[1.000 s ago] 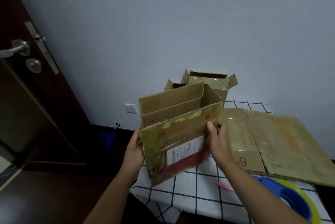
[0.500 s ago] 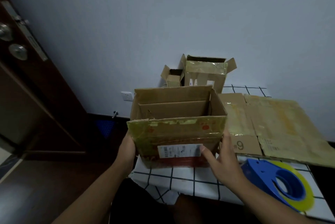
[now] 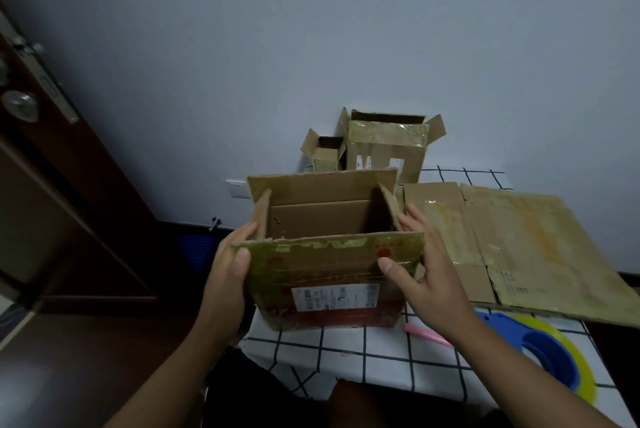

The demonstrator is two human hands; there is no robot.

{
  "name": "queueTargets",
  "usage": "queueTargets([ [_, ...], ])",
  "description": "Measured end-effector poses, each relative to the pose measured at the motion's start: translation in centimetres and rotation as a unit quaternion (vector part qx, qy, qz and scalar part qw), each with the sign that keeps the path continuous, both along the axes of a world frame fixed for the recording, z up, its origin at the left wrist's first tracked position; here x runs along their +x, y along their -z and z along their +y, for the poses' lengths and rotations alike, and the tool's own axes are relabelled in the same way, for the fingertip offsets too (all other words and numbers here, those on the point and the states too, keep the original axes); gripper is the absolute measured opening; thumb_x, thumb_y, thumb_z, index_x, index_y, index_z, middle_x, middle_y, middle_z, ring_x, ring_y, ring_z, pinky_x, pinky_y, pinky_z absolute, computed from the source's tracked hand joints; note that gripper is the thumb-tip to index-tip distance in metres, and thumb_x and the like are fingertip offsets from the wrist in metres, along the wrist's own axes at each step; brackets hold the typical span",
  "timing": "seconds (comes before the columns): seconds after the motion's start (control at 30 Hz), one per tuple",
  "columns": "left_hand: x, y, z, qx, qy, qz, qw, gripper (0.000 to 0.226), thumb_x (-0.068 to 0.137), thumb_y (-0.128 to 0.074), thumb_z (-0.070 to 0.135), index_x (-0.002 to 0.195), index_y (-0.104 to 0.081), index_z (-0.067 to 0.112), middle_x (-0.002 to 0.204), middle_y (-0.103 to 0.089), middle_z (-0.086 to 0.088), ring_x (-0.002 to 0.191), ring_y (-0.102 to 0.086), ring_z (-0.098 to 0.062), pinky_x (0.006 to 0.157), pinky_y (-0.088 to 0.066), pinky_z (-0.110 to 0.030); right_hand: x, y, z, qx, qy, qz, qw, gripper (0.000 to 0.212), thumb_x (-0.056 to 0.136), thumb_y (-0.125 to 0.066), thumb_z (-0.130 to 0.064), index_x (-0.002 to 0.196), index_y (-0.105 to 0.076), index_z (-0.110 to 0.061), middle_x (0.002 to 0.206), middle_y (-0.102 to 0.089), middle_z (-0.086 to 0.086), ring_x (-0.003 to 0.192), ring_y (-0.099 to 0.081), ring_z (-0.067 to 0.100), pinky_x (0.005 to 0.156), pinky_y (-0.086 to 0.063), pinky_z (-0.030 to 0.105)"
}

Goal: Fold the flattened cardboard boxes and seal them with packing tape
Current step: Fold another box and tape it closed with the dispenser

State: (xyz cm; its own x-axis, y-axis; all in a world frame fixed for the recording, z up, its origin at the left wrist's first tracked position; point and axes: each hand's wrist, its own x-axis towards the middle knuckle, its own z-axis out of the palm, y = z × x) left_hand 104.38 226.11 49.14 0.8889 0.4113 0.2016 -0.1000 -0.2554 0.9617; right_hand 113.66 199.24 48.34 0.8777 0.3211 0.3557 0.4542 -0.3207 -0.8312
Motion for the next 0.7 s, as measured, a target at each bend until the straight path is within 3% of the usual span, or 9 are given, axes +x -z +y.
queueTargets([
  [0.07,-0.1,0.0,0.2,0.083,-0.016,0.022,0.996,0.047,0.083,-0.042,0.064,0.125,-0.052,0.047,0.141,-0.045,0.018,0.126,-0.045,0.003,0.099,-0.043,-0.027,-0.1,-0.1,0.3,0.012,-0.002,0.016,1.000,0.062,0.081,-0.058,-0.063,0.136,-0.047,-0.037,0.153,-0.030,-0.024,0.140,-0.030,-0.006,0.112,-0.035,0.038],
  [0.13,-0.1,-0.3,0.1,0.096,-0.022,0.037,0.994,0.047,0.081,-0.047,0.061,0.123,-0.053,0.043,0.137,-0.045,0.022,0.121,-0.046,0.010,0.089,-0.047,-0.016,-0.2,-0.1,0.3,0.014,0.000,0.029,0.999,0.053,0.083,-0.054,-0.064,0.131,-0.049,-0.041,0.150,-0.038,-0.022,0.136,-0.035,-0.007,0.112,-0.039,0.043],
  [0.23,-0.2,-0.3,0.0,0.075,-0.029,0.047,0.996,0.054,0.079,-0.052,0.059,0.128,-0.051,0.037,0.131,-0.051,0.015,0.114,-0.056,0.000,0.079,-0.054,-0.018,0.2,-0.6,0.3,0.001,0.003,0.045,0.999,0.044,0.088,-0.043,-0.067,0.123,-0.056,-0.044,0.144,-0.044,-0.023,0.133,-0.040,-0.004,0.108,-0.043,0.049],
  [0.37,0.2,-1.3,-0.5,0.083,-0.071,0.055,0.993,0.034,0.093,-0.063,0.036,0.124,-0.052,0.031,0.115,-0.055,0.016,0.102,-0.059,-0.001,0.072,-0.055,-0.018,0.7,-1.7,0.1,-0.024,-0.010,0.055,0.998,0.029,0.094,-0.037,-0.063,0.106,-0.062,-0.055,0.119,-0.057,-0.029,0.117,-0.053,0.003,0.095,-0.050,0.047],
  [0.47,0.7,-2.3,-0.3,0.075,-0.081,0.077,0.991,0.063,0.089,-0.068,0.025,0.142,-0.035,0.029,0.106,-0.048,0.024,0.089,-0.056,0.005,0.064,-0.049,-0.007,1.0,-2.0,0.1,-0.036,0.006,0.037,0.999,0.021,0.098,-0.046,-0.053,0.104,-0.063,-0.043,0.104,-0.062,-0.019,0.103,-0.057,0.003,0.085,-0.051,0.037],
  [0.53,1.3,-3.1,0.2,0.095,-0.057,0.094,0.989,0.087,0.084,-0.073,0.027,0.152,-0.018,0.030,0.110,-0.049,0.018,0.092,-0.055,0.006,0.075,-0.052,-0.013,1.4,-1.9,0.3,-0.056,0.020,0.034,0.998,0.020,0.093,-0.049,-0.050,0.105,-0.059,-0.037,0.101,-0.057,-0.019,0.098,-0.055,-0.002,0.077,-0.048,0.030],
  [0.6,2.0,-3.9,0.9,0.143,-0.035,0.123,0.981,0.105,0.077,-0.079,0.033,0.154,-0.007,0.035,0.130,-0.043,0.005,0.113,-0.049,-0.002,0.099,-0.047,-0.030,1.8,-1.8,0.4,-0.063,0.028,0.057,0.996,0.040,0.091,-0.057,-0.045,0.128,-0.047,-0.036,0.111,-0.054,-0.019,0.101,-0.053,-0.004,0.080,-0.046,0.027],
  [0.63,2.5,-4.2,1.3,0.185,-0.024,0.138,0.973,0.110,0.075,-0.081,0.037,0.153,-0.004,0.039,0.143,-0.030,0.005,0.128,-0.039,-0.011,0.108,-0.040,-0.039,2.0,-1.7,0.4,-0.063,0.032,0.067,0.995,0.059,0.091,-0.061,-0.040,0.143,-0.035,-0.034,0.119,-0.053,-0.016,0.106,-0.051,-0.002,0.085,-0.046,0.028],
  [0.7,3.5,-4.9,2.0,0.282,0.010,0.152,0.947,0.117,0.073,-0.081,0.045,0.152,0.005,0.044,0.157,0.000,0.017,0.146,-0.010,-0.019,0.118,-0.022,-0.048,1.9,-1.9,0.4,-0.079,0.042,0.064,0.994,0.076,0.092,-0.065,-0.033,0.153,-0.020,-0.030,0.135,-0.047,-0.007,0.118,-0.047,0.007,0.093,-0.045,0.030],
])
